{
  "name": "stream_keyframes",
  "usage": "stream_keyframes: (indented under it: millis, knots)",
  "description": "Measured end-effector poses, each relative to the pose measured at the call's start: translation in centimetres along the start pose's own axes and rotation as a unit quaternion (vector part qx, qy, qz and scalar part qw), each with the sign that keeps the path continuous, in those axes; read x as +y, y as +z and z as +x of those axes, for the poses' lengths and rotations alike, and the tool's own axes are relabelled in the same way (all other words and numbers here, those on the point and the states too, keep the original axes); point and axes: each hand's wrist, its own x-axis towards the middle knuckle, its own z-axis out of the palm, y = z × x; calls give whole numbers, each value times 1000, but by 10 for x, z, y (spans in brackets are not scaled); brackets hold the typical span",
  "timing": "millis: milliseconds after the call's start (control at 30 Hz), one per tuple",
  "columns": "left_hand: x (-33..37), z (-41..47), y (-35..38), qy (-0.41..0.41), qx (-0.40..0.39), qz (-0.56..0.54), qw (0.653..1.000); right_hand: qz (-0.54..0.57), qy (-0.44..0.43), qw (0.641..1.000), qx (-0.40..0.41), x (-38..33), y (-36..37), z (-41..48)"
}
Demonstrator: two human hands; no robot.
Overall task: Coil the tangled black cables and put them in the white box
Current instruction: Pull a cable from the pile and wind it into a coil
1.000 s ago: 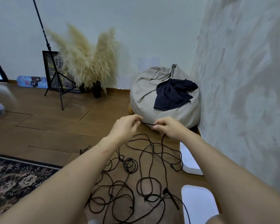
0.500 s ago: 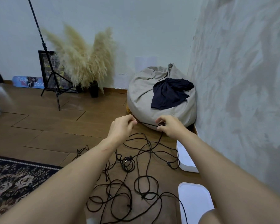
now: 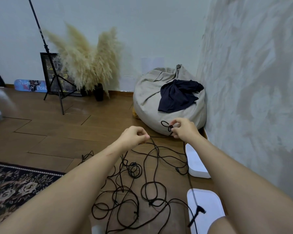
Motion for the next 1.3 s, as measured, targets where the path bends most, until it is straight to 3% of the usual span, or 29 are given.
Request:
stream_keyframes:
  millis: [100,333,567,867,1133,1300]
  knots:
    - [-6,-1,3,-17,-70,-44,996,46,4,998,-39,-1,0,-4]
    - [-3,4,13,11,2,-103,995,27,-49,987,-152,-9,6,-12]
    - [1,10,14,55,66,7,996,94,-58,978,-176,-24,6,-20]
    - [0,9,8,52,106,76,990,-66,-83,975,-196,-21,11,-18]
    - [2,7,9,37,34,-98,994,-141,-128,972,-138,-16,21,-12]
    - [15,1,5,-35,-26,-357,933,-80,-121,984,-101,-14,21,-9]
